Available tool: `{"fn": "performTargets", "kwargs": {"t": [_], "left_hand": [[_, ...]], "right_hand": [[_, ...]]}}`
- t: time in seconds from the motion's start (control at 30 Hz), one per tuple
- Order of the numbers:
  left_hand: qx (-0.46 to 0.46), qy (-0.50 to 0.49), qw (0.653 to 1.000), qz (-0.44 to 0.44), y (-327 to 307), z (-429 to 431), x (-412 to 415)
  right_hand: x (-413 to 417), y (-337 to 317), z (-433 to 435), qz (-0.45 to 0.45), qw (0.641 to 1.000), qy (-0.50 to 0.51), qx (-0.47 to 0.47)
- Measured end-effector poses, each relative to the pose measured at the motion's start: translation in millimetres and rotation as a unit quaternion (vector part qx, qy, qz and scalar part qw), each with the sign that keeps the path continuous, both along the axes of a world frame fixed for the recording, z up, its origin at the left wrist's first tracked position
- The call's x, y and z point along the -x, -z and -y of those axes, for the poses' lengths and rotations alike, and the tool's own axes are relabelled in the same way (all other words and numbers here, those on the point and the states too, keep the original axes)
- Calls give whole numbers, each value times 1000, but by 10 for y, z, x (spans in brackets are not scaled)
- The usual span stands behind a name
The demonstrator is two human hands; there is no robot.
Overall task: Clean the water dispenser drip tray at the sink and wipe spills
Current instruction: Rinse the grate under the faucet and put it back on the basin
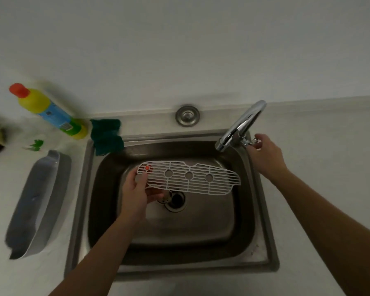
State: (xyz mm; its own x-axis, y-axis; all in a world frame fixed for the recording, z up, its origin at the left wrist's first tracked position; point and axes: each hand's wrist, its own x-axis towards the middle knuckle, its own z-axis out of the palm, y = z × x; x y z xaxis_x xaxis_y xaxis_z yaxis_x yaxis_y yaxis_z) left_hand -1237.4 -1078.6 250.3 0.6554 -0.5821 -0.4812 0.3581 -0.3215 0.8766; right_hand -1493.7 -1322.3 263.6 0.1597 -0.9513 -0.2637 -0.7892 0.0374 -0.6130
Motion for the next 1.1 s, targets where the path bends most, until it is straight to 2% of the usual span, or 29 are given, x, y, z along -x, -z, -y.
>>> {"fn": "performTargets", "kwargs": {"t": [0.27, 0.43, 0.63, 0.77, 0.87, 1.0, 1.1], "left_hand": [[6, -11, 1000, 5, -32, 56, 18], [9, -24, 1000, -6, -15, 72, 46], [13, -36, 999, -31, 53, 152, 156], [4, 1, 1000, -22, 125, 217, 184], [-38, 34, 998, -25, 198, 271, 210], [-94, 32, 995, -20, 254, 333, 231], [-52, 31, 998, 13, 134, 389, 198]], "right_hand": [[58, 105, -144, -43, 996, -71, 38], [16, -15, -321, 33, 998, -33, -40], [21, -37, -770, 127, 988, 8, -90], [97, -81, -913, 166, 983, 50, -69], [215, -129, -993, 182, 981, 58, -40], [361, -138, -1090, 186, 980, 58, -28], [475, -21, -1166, 178, 979, 72, -61]]}}
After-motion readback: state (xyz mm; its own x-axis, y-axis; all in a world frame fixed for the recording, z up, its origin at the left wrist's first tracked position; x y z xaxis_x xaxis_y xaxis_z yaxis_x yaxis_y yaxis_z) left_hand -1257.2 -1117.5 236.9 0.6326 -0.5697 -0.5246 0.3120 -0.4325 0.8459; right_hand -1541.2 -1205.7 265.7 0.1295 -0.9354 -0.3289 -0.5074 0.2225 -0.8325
